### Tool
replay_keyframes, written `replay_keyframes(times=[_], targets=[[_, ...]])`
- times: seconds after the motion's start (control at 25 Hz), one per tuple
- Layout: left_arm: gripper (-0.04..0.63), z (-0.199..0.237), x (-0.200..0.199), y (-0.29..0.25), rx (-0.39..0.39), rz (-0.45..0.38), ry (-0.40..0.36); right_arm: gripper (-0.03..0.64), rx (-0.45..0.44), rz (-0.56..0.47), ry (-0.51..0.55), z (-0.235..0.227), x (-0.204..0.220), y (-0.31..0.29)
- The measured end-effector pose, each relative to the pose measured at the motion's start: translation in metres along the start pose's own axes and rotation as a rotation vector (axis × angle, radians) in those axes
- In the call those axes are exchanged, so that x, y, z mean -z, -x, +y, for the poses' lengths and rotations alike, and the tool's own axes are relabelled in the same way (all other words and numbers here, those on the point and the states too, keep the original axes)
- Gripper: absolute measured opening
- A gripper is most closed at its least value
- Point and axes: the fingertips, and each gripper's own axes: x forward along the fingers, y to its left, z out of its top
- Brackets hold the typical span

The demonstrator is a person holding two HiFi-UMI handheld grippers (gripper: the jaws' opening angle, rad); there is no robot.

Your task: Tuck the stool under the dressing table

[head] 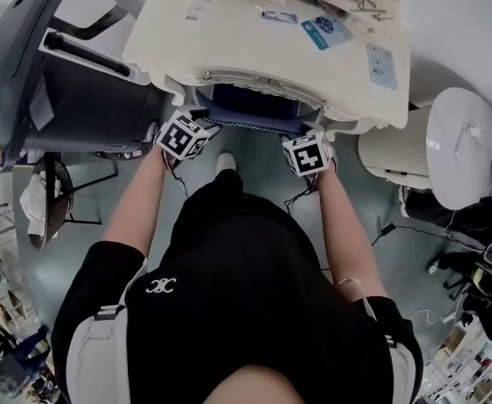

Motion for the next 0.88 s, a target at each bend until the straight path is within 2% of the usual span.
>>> replay_keyframes(times=[0.44, 0.64, 0.88], targets=[[0.219, 0.008, -0.005, -0.003, 0.075, 0.002, -0.028, 0.247, 0.055, 0.004, -0.016, -0.001, -0.004, -0.006], [0.227, 0.024, -0.01, -0.006, 0.051, -0.018, -0.019, 0.247, 0.054, 0.008, -0.033, 0.0, -0.014, -0.012], [0.227, 0.025, -0.011, -0.006, 0.065, -0.01, -0.031, 0.247, 0.056, 0.024, -0.035, 0.0, -0.013, -0.015]])
